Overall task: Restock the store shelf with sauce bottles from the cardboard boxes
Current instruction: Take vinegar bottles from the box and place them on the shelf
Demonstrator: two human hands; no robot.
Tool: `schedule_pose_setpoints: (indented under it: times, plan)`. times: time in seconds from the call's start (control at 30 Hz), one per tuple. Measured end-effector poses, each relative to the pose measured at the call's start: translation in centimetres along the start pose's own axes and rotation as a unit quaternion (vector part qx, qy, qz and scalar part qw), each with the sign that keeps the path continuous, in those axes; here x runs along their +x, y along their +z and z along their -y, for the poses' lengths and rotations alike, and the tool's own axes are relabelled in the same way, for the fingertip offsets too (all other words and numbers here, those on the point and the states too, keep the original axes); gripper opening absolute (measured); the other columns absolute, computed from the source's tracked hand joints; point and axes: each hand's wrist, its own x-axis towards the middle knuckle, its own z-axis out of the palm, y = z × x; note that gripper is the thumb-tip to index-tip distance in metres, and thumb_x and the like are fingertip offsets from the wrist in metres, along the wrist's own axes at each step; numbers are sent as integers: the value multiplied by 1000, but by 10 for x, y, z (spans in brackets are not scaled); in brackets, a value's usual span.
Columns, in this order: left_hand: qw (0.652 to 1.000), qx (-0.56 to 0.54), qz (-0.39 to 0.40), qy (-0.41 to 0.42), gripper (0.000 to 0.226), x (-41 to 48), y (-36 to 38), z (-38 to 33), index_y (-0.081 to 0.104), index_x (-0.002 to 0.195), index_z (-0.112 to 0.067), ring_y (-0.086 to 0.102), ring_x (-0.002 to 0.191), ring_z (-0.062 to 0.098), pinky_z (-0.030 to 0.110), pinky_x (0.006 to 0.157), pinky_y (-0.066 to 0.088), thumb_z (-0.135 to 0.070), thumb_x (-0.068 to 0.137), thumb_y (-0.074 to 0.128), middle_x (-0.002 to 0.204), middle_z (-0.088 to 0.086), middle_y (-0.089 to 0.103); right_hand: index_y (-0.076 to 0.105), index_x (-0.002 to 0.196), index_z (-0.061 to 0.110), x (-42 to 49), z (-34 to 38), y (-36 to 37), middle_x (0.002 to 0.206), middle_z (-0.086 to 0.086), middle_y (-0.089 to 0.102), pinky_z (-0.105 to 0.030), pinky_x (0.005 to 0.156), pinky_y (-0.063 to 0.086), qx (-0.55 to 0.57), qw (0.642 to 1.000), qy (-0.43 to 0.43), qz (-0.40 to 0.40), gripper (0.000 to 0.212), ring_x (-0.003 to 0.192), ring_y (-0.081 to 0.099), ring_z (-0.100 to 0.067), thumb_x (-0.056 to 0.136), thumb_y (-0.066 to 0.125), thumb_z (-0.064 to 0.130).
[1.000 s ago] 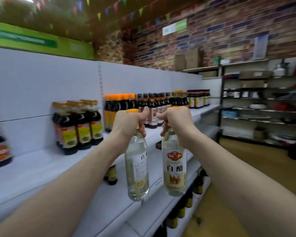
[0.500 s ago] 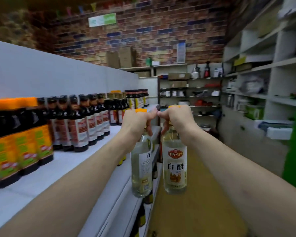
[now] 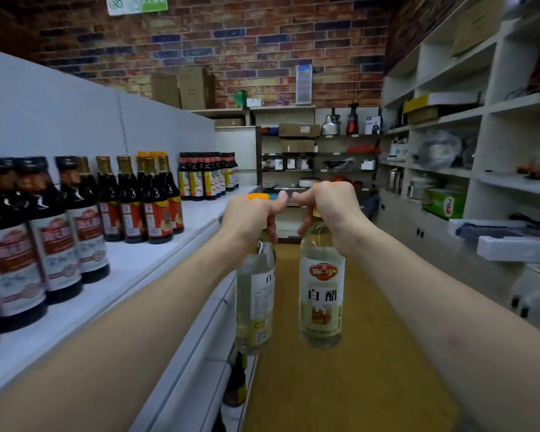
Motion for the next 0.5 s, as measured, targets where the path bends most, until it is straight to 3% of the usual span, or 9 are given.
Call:
schedule_pose_setpoints:
  times: [0.1, 0.2, 0.37, 0.5]
  plan:
    - [1000, 4, -19, 7, 59, 58, 21, 15, 57, 54, -3, 63, 57, 22, 42, 87, 57, -40, 99, 67, 47, 6, 59, 75, 91, -5, 62, -13, -2, 58, -18, 62, -29, 63, 41, 4, 1000, -9, 19, 20, 57, 64, -24, 88, 71, 14]
    - [999, -11, -38, 11, 61, 117, 39, 28, 65, 67, 16, 62, 55, 23, 52, 97, 56, -37, 98, 69, 47, 7, 58, 72, 79, 1, 125, -23, -5, 55, -18, 60, -33, 62, 48, -2, 999, -6, 38, 13, 54, 61, -29, 86, 72, 12]
    - [997, 29, -66, 22, 69, 196, 55, 40, 55, 37, -13, 60, 52, 22, 46, 88, 56, -34, 101, 65, 42, 3, 55, 69, 79, 3, 217, -45, 0, 56, -15, 59, -40, 69, 49, 0, 998, 5, 65, 11, 52, 61, -31, 86, 72, 11]
    - [995, 30, -98, -6, 68, 263, 57, 57, 56, 35, -15, 59, 54, 23, 45, 83, 54, -37, 99, 67, 46, 8, 57, 72, 88, 0, 287, -67, 14, 55, -13, 58, -45, 71, 46, 5, 996, 19, 81, 13, 50, 61, -32, 84, 72, 13]
